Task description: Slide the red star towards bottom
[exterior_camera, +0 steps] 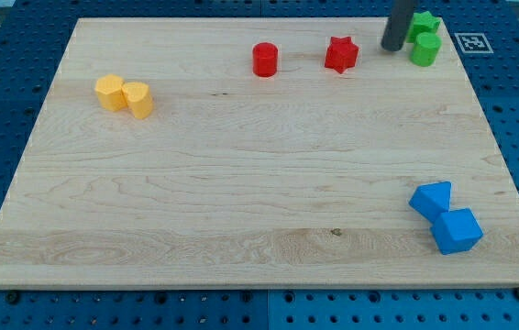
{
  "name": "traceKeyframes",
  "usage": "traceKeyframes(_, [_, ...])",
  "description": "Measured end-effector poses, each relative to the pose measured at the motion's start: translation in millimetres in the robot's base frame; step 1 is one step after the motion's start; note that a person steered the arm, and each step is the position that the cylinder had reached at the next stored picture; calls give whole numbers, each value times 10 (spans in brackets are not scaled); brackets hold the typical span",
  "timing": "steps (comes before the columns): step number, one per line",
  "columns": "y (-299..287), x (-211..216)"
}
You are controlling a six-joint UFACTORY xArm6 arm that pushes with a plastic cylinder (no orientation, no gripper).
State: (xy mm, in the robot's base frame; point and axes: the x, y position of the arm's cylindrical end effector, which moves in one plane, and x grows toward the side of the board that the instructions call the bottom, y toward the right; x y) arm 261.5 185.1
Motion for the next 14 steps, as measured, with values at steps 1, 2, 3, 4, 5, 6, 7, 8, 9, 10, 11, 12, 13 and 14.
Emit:
traceKeyframes(1, [-526,0])
traceKeyframes(2, [-974,49])
traceKeyframes(3, [-1113,284])
traceKeyframes(4, [-1104,581])
traceKeyframes(5, [-1002,810])
traceKeyframes(6, [-739,981])
traceKeyframes(7, [-685,1088])
traceKeyframes(8, [-871,1104])
traceKeyframes(9, [-1215,1219])
traceKeyframes(10, [-1374,1612])
traceKeyframes(11, [-1441,2001])
traceKeyframes(12, [-1623,2282])
traceKeyframes(13, [-1832,2573])
traceKeyframes(14, [-2041,2861])
